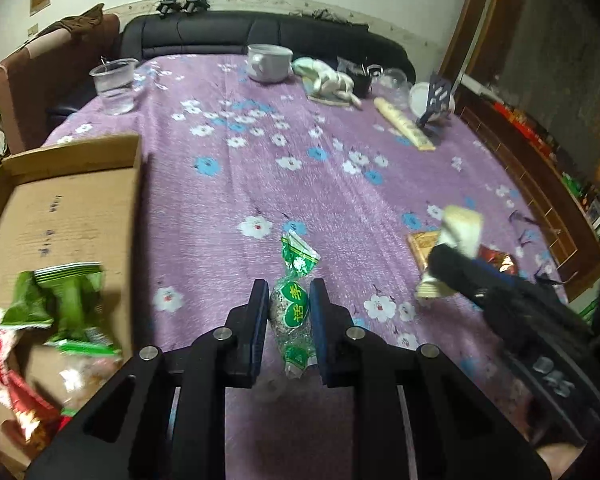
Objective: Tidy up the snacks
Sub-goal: 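Carry the green candy with the left gripper while the right carries the white packet over the box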
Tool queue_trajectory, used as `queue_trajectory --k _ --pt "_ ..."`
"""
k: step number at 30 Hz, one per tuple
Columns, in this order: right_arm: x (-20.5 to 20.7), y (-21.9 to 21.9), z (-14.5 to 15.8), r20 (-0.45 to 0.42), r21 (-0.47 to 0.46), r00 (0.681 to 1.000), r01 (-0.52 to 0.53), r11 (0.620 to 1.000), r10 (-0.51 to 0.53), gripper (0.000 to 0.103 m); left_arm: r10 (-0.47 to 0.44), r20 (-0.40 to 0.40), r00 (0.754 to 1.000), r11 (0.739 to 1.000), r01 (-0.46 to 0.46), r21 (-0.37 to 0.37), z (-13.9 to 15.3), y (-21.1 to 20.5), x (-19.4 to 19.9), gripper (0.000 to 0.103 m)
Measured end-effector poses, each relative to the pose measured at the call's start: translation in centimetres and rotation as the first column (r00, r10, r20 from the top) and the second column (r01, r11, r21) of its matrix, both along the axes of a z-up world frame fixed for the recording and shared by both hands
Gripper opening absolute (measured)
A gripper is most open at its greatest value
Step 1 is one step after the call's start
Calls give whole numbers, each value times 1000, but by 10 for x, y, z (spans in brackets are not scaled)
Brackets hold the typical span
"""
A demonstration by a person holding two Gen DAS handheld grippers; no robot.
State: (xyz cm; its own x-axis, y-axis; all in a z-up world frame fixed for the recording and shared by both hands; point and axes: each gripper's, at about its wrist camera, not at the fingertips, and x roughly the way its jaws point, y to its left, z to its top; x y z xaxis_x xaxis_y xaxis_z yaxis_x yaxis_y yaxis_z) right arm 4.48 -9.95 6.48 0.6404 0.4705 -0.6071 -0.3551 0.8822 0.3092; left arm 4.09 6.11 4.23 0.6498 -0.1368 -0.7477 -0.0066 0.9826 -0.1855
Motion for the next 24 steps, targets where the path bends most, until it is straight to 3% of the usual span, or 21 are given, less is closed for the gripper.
queue_trajectory --k 9,24 --pt "-17 32 5 -17 -8 996 -93 996 93 17 39 59 997 998 -36 -51 22 42 -35 18" --pt "-60 128 20 7 -37 956 -294 955 294 16 188 73 979 979 -180 -95 11 125 -78 18"
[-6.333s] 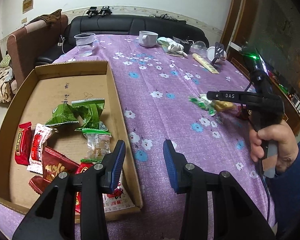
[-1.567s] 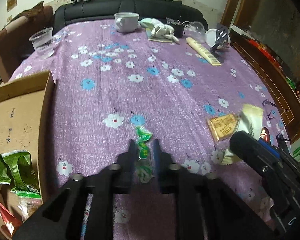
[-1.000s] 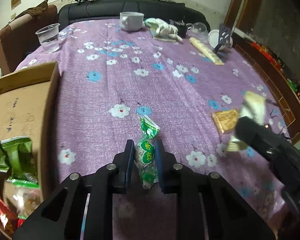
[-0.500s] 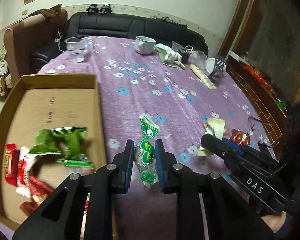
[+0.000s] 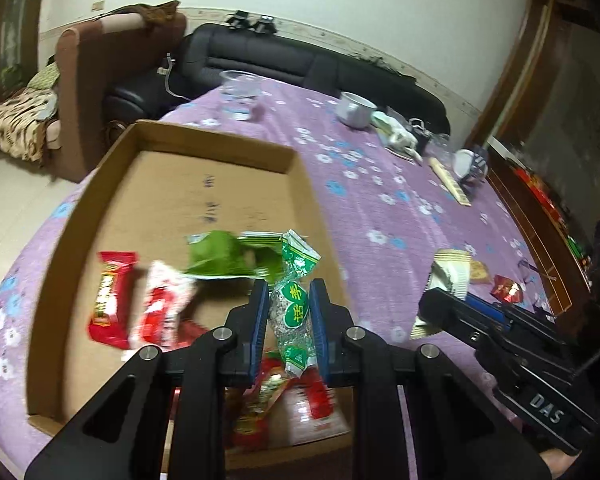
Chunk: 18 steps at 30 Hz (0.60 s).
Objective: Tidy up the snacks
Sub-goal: 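Carry the green candy with the left gripper while the right carries the white packet over the box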
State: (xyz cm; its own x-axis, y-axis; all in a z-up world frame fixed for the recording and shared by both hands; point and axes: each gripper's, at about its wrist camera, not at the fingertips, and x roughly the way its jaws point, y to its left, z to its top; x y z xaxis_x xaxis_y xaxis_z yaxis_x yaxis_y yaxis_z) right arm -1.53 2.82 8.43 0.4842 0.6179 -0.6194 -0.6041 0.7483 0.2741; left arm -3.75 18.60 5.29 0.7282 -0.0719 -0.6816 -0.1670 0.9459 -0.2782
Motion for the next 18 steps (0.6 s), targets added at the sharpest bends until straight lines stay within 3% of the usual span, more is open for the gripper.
queue_trajectory --k 7,18 --pt "-12 34 -4 15 -34 998 -57 998 58 16 63 -5 998 998 -63 11 -11 27 -12 18" --pt "-19 60 -25 18 -73 995 -98 993 100 16 98 9 995 992 -99 81 -26 37 -18 19"
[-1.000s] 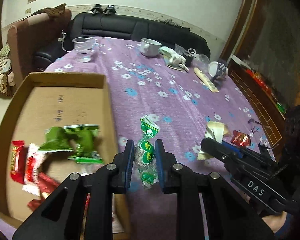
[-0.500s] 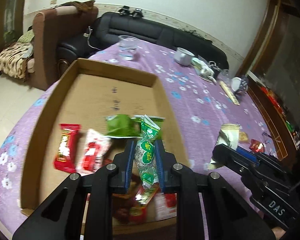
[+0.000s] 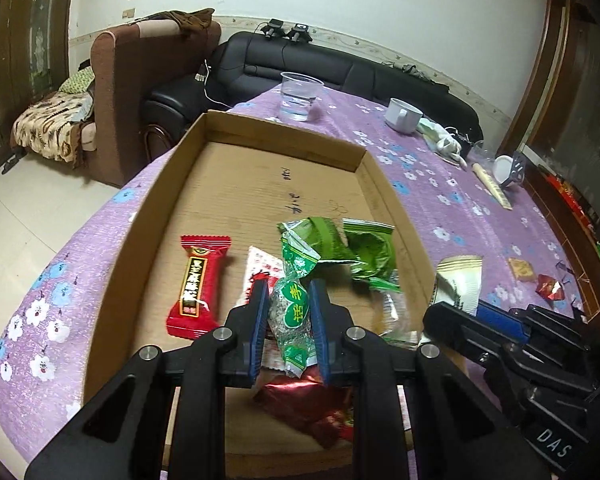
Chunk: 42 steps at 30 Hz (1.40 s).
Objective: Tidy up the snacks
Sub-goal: 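Carry the green candy with the left gripper while the right carries the white packet over the box, then open the left gripper while the right opens, dropping both snacks into the box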
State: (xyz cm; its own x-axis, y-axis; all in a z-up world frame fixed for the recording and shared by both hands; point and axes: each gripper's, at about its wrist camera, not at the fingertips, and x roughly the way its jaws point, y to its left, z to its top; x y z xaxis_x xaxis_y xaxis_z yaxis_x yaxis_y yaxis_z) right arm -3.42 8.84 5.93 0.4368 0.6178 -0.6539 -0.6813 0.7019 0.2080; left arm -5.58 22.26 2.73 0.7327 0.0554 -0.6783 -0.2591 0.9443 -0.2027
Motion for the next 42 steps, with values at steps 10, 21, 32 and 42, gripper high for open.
queue_trajectory --k 10,21,32,42 --pt "-1 9 -17 10 -34 1000 -10 999 10 16 2 9 1000 1000 -2 -12 -6 6 2 19" --pt "2 6 -20 -2 -13 1000 -10 1000 10 16 -4 10 1000 1000 4 0 -5 3 1 19" --pt "1 5 -20 -4 -11 1000 -9 1000 9 17 -2 6 1000 1000 2 9 -6 3 1 19" --pt "-2 5 -18 10 -3 1000 -10 1000 10 20 2 5 1000 1000 -2 10 -7 3 1 19"
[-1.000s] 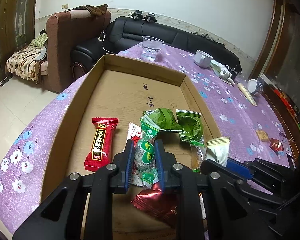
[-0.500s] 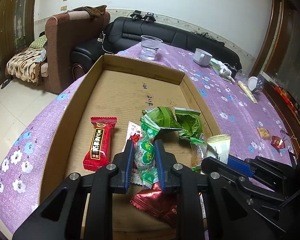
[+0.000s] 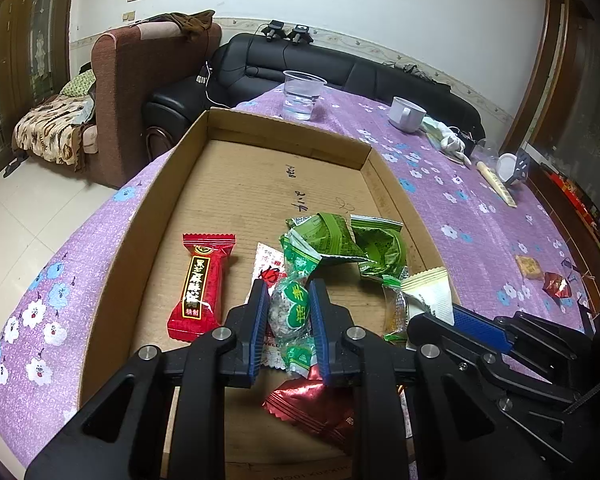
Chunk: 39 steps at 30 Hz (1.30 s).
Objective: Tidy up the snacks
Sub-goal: 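Open the left gripper while the right opens, dropping both snacks into the box, then move both grippers back over the yellow cake packet and red foil packet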
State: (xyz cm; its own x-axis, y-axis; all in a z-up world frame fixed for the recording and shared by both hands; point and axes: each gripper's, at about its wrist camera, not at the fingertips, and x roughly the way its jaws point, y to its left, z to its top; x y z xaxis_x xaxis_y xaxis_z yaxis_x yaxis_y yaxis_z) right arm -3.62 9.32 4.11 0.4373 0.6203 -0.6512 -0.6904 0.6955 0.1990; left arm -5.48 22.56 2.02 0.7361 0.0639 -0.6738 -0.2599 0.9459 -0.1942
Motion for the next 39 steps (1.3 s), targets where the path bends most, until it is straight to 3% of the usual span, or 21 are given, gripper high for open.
queue_trajectory --k 6,8,12,19,26,29,31,33,36,39 --pt "-4 -3 6 22 23 1000 7 1000 -7 24 -5 8 1000 1000 5 -7 1 1 0 19" --pt "-3 -6 8 21 34 1000 11 999 -12 25 -11 8 1000 1000 11 -9 2 0 -1 22" --pt "1 -14 15 -7 71 1000 29 997 -29 25 -16 19 1000 1000 16 -8 5 -1 -2 40" --pt "15 -46 34 -86 120 994 85 989 -75 29 -28 12 1000 1000 28 10 7 -8 -2 40" --pt "56 -124 49 -156 148 961 253 956 -230 29 -80 53 995 996 78 37 28 -32 -6 40" --pt "80 -170 47 -175 119 926 358 926 -335 30 -130 50 990 991 128 35 32 -48 -4 40" --pt "97 -208 45 -206 118 883 450 885 -422 30 -163 43 986 986 162 31 34 -59 -1 40" --pt "108 -246 43 -210 111 828 549 828 -521 30 -206 32 978 978 205 22 36 -75 4 40" --pt "119 -303 36 -226 83 711 695 714 -666 34 -269 17 963 963 269 15 41 -100 14 40" --pt "121 -337 20 -294 83 637 760 645 -713 43 -325 4 946 946 325 9 47 -126 26 40"
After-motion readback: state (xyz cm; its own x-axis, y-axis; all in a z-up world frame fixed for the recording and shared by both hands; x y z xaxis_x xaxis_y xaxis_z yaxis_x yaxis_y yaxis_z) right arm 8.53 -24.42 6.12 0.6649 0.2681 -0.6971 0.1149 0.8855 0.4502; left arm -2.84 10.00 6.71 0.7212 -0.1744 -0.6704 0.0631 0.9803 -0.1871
